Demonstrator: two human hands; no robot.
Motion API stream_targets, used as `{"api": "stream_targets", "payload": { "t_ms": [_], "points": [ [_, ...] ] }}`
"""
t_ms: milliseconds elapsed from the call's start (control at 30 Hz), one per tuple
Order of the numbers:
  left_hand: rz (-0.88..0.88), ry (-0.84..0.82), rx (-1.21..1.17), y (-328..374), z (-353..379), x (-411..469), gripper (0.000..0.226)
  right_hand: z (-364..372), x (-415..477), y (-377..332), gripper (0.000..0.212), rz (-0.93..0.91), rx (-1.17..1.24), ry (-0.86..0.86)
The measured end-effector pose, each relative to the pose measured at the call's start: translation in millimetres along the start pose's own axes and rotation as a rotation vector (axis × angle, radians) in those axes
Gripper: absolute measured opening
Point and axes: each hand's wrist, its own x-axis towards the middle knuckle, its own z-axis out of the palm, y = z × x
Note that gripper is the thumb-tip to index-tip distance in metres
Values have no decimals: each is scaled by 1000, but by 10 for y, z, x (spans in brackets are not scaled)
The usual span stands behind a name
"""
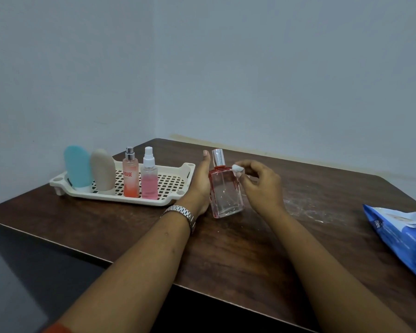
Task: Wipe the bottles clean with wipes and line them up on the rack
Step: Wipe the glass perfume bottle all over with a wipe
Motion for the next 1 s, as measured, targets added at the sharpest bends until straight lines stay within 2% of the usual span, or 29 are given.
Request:
{"api": "stream_targets", "payload": {
  "t_ms": [200, 367, 533, 733, 833, 1000],
  "points": [
    [-15, -56, 4, 37, 33, -74, 95, -65, 16, 70, 12, 77, -51, -66],
    [-50, -108, -45, 69, 45, -125, 93, -156, -2, 162, 25, 217, -112, -217],
    [-66, -142, -39, 98, 56, -184, 94, -87, 14, 135, 13, 300, 242, -180],
    [-42, -191, -94, 134, 111, -239, 89, -45, 11, 112, 10, 321, 477, -130],
    [-31, -199, -85, 135, 114, -253, 92, -72, 17, 117, 11, 297, 473, -148],
    [-24, -221, -95, 139, 106, -269, 97, -183, 0, 175, 10, 317, 300, -277]
  ]
}}
